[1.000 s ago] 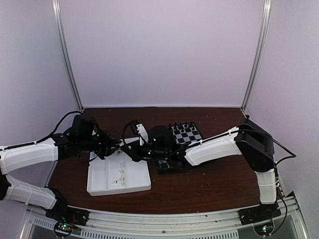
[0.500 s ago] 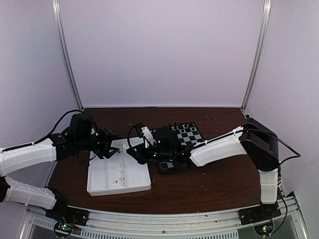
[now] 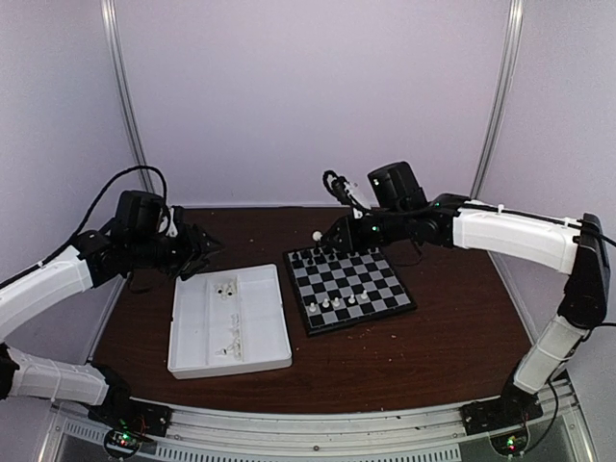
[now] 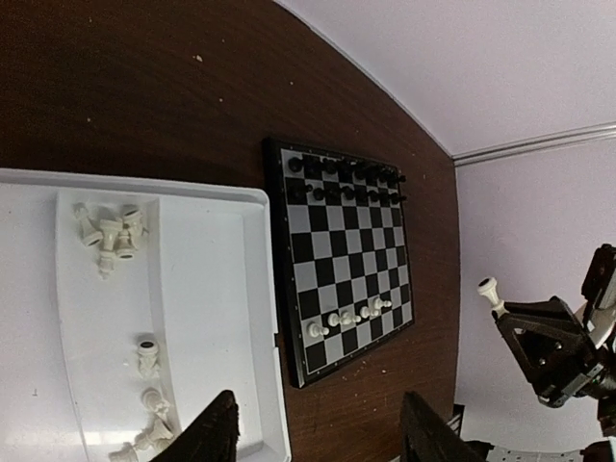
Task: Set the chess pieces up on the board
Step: Place the chess piece on the chessboard.
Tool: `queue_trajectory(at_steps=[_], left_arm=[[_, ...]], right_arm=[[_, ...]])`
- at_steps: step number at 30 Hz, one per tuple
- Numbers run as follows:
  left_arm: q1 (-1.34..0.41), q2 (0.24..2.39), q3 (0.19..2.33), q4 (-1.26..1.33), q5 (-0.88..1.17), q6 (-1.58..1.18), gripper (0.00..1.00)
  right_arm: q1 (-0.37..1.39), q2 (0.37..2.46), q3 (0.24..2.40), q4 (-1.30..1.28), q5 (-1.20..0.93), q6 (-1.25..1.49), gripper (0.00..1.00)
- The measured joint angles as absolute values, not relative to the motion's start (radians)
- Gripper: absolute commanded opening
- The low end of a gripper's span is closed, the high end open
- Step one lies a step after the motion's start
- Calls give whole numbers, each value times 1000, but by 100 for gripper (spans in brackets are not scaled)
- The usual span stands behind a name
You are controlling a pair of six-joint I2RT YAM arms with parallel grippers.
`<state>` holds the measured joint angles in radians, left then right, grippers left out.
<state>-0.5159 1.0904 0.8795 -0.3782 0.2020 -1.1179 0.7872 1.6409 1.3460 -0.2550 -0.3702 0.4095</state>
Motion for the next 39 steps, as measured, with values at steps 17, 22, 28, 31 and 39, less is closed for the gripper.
queue_trajectory(at_steps=[17, 22, 28, 31, 39], left_arm=[[-516, 1120, 934, -477, 194, -888, 57], [-516, 1132, 949, -496, 182, -860, 58], [-516, 1139, 961, -510, 172, -840, 58], [-516, 1144, 962, -518, 172, -834, 58], [-516, 1160, 973, -533, 171, -823, 58]], right_arm=[[759, 1813, 1638, -1075, -265, 131, 6], [759, 1861, 1639, -1115, -268, 106, 7], [759, 1901, 1639, -1116, -288, 95, 7], [759, 1917, 1638, -1108, -292, 93, 7], [759, 1978, 1637, -1093, -291, 85, 7]])
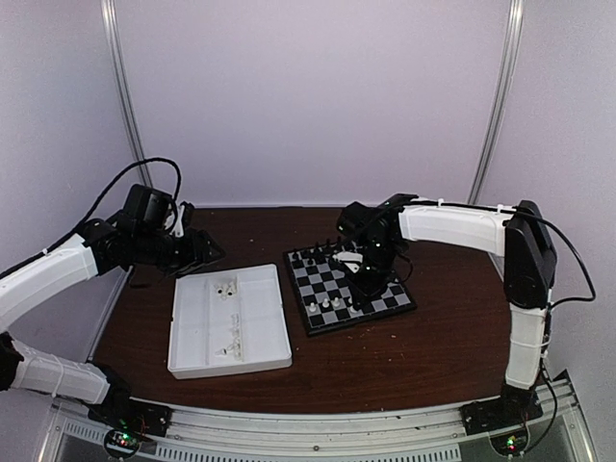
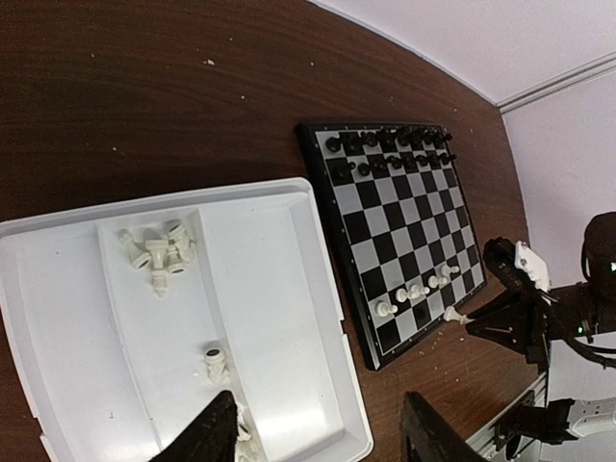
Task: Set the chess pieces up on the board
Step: Place the chess piece on the chessboard.
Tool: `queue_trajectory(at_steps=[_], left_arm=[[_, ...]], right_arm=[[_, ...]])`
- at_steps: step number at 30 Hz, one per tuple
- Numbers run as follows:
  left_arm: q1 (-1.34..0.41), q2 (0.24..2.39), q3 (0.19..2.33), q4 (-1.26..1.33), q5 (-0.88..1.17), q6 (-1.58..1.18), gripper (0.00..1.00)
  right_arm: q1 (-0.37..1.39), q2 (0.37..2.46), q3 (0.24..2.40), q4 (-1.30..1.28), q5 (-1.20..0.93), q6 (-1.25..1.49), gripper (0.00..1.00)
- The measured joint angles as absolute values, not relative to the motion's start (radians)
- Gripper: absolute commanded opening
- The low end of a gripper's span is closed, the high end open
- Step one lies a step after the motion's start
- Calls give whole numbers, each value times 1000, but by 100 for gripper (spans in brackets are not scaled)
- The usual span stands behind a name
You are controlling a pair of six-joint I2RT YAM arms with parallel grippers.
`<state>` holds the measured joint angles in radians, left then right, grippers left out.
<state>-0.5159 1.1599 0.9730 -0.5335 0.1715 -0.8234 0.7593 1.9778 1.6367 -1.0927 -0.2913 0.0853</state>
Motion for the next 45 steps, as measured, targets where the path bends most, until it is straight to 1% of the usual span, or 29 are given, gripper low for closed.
queue_trajectory(at_steps=[17, 32, 34, 36, 39, 42, 45], left_arm=[[-516, 1187, 977, -548, 172, -818, 58], [-516, 1197, 979, -548, 173, -805, 58], [-516, 1197, 979, -548, 173, -804, 58], [-516, 1197, 979, -548, 173, -801, 58], [-516, 1198, 983, -550, 173, -798, 58], [-516, 1200, 993, -550, 173, -796, 58], [-516, 1203, 994, -550, 174, -794, 58]], right_arm=[[759, 2017, 1631, -1079, -262, 76, 8], [759, 2033, 1632, -1076, -242, 73, 18], [759, 2039, 1632, -1075, -237, 74, 21], [759, 2043, 1632, -1074, -234, 75, 27], [759, 2045, 1632, -1072, -229, 75, 28], [759, 2045, 1632, -1068, -227, 74, 25], [759, 2045, 1632, -1065, -227, 74, 27]])
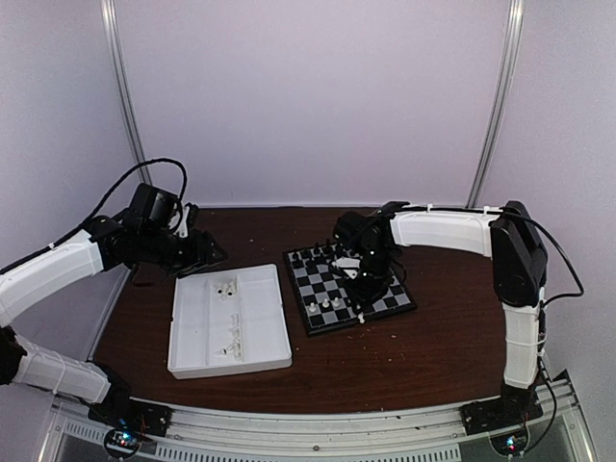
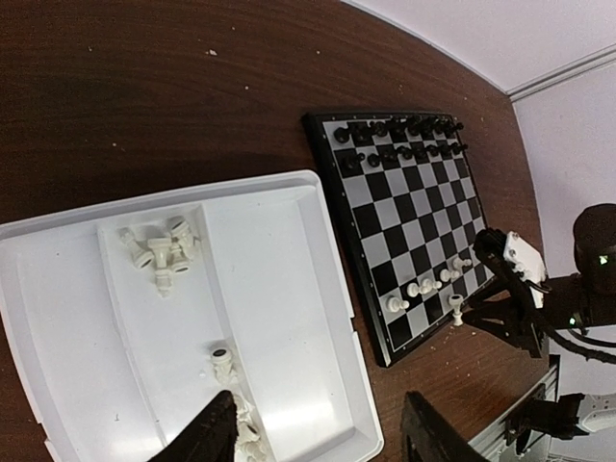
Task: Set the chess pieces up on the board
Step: Place the chess piece on the chessboard, then adjust the chess piece on the chessboard.
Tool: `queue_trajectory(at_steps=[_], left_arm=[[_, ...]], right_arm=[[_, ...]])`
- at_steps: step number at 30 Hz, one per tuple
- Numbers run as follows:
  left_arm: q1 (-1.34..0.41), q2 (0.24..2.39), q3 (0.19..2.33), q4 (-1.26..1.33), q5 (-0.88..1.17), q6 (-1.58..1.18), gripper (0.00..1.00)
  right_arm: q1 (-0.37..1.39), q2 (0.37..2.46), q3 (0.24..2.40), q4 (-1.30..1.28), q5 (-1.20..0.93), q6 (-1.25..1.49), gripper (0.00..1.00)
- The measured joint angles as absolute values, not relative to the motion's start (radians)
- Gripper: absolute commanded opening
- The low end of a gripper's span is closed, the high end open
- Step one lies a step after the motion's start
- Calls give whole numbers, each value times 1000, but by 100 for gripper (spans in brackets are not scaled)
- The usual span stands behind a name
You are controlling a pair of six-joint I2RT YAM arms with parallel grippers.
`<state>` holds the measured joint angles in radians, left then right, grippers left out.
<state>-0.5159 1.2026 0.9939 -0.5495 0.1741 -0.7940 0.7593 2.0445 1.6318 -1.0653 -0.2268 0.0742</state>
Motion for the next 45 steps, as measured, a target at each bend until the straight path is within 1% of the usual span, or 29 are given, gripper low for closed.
queue_trajectory(at_steps=[5, 11, 19, 23, 28, 36, 41, 45], left_arm=[[-516, 1205, 994, -550, 176, -794, 59], [-516, 1208, 997, -550, 180, -794, 59], [-516, 1213, 1005, -550, 188, -793, 59], [-516, 1213, 1005, -550, 189, -793, 59], [-516, 1213, 1005, -550, 192, -793, 59], [-516, 1213, 1005, -547, 226, -775, 58], [-539, 1213, 1005, -508, 267, -705, 59], [-619, 1224, 1005, -436, 294, -580, 59]], right_arm=[[759, 2044, 1624, -1053, -226, 76, 29], [759, 2040, 1567, -1022, -220, 86, 31], [759, 2039, 1532, -983, -217, 106, 29], [759, 2039, 1530, -973, -216, 109, 24], [759, 2038, 1528, -968, -216, 109, 14], [759, 2002, 1497, -957, -216, 107, 13], [759, 1896, 1475, -951, -236, 101, 13], [759, 1798, 1473, -916, -311, 95, 13]])
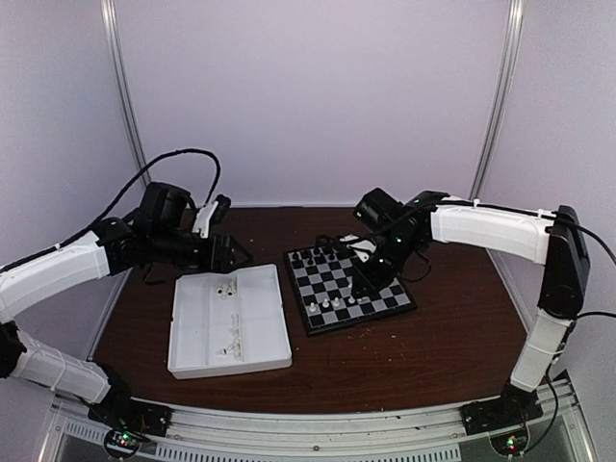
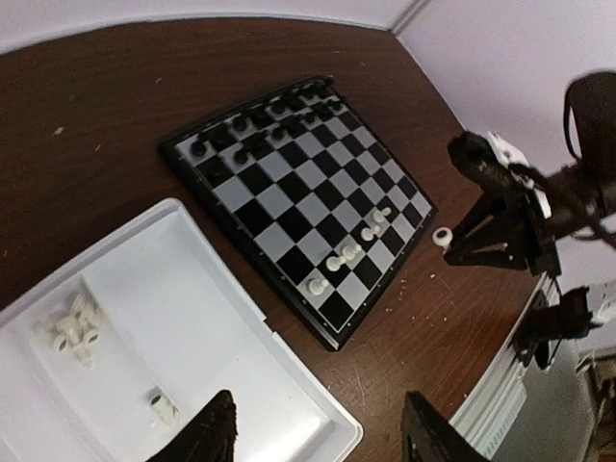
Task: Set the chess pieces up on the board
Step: Adjust the chess piece on the chessboard.
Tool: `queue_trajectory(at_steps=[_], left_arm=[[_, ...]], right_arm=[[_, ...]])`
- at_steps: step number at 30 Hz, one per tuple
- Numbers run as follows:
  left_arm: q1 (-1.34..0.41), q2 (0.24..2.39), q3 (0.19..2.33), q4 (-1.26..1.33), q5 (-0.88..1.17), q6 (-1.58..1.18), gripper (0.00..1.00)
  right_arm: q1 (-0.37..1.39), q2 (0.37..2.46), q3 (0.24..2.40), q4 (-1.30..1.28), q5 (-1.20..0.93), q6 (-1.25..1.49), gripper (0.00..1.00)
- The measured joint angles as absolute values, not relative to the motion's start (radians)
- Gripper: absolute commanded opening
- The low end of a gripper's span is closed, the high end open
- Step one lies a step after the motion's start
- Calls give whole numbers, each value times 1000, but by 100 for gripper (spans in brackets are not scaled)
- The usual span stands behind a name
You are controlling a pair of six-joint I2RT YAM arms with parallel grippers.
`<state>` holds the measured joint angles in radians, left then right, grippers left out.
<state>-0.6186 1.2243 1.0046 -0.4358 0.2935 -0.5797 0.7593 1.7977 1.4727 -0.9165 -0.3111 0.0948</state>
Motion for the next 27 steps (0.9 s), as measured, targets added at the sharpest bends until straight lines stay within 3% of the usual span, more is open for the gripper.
queue_trajectory(at_steps=[10, 18, 27], left_arm=[[-882, 1234, 835, -85, 304, 10, 62], [-887, 1271, 796, 88, 331, 349, 60], [-887, 1360, 819, 116, 479, 509, 58]], right_arm=[[765, 1734, 1460, -762, -643, 89, 13], [797, 1734, 1445, -691, -905, 86, 13], [813, 1736, 1445, -654, -1073, 96, 14]])
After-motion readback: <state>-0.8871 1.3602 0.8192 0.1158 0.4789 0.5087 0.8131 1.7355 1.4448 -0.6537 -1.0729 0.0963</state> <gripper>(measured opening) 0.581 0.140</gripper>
